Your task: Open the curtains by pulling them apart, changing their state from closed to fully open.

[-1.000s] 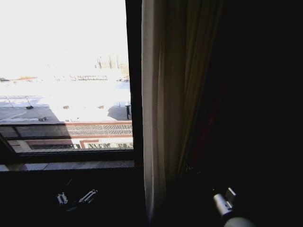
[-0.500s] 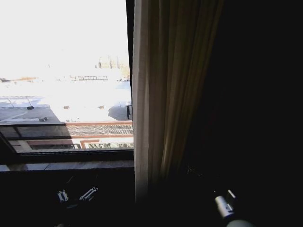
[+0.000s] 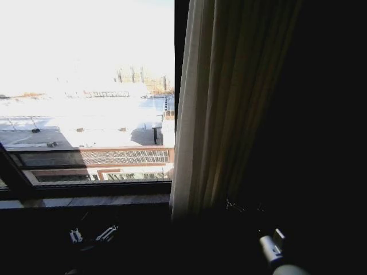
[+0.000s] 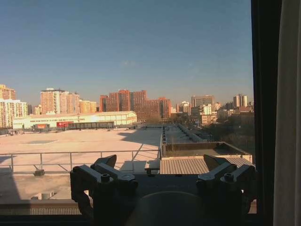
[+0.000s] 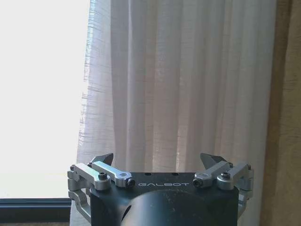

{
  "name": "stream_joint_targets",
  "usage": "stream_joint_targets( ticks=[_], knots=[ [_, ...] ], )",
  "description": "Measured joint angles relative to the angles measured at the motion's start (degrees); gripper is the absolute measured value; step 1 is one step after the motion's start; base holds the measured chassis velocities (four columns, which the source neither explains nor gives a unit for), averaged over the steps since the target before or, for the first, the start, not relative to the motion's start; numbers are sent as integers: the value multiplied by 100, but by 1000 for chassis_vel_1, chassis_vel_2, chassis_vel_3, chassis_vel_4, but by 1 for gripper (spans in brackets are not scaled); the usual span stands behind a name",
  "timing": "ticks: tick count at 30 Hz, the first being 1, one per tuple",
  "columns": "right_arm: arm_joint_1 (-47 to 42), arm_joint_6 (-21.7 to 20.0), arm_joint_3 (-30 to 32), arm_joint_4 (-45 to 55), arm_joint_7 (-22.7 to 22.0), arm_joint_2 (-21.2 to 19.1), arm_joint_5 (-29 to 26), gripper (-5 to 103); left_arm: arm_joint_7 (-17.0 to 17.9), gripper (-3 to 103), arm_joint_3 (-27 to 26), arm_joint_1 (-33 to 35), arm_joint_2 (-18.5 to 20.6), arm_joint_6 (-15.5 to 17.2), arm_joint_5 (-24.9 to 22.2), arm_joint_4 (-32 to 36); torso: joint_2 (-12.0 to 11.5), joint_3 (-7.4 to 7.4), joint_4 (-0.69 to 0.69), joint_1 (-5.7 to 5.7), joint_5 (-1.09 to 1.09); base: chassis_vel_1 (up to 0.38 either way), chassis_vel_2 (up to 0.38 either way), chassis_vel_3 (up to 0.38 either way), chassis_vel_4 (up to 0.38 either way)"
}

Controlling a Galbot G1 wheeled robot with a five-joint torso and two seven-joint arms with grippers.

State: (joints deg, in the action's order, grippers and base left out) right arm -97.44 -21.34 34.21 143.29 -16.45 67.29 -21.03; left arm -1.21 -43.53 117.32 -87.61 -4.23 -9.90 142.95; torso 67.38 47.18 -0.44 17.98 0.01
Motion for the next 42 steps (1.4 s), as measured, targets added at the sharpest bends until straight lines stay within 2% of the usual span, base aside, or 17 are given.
stream_joint_targets(
  ticks=[6, 12, 16, 19, 28, 33, 37, 42],
  knots=[
    [110, 145, -48, -68, 116, -4, -85, 100, 2, 100, 29, 5, -22, 4, 34, 16, 0, 0, 0, 1, -3, 316, 337, -336, -353],
    [578, 153, -120, -575, 147, -116, -441, 100, 18, 100, -37, -14, 47, 72, 30, 27, 0, 0, -1, 1, -6, 206, 199, -211, -193],
    [854, 91, -226, -818, 148, -214, -649, 100, 28, 100, -50, 2, 41, 129, 23, 27, 0, 0, 0, 1, -3, 22, 2, -11, -20],
    [1319, 69, -363, -1189, 154, -284, -712, 100, 23, 100, -13, 28, -19, 131, 105, 32, -1, 1, -1, 0, 8, 0, 0, 0, 0],
    [2632, -78, -928, -1992, 91, -311, -946, 100, 81, 100, -70, 16, -66, 362, 190, 33, -1, 1, 2, 1, -4, -18, -11, 17, 20],
    [3083, -154, -1286, -2227, 59, -303, -1041, 100, 146, 100, 18, -14, -59, 477, 212, 33, -1, 1, -1, 1, -3, 0, 0, 0, 0],
    [3412, -158, -1402, -2557, 65, -279, -1044, 100, 204, 100, 9, -21, -10, 501, 209, 33, -1, 1, 0, 1, 3, 0, 0, 0, 0],
    [3794, -158, -1532, -2881, 75, -250, -1077, 100, 221, 100, -23, 0, -34, 505, 200, 32, -1, 1, -1, 1, 0, 0, 0, 0, 0]
  ],
)
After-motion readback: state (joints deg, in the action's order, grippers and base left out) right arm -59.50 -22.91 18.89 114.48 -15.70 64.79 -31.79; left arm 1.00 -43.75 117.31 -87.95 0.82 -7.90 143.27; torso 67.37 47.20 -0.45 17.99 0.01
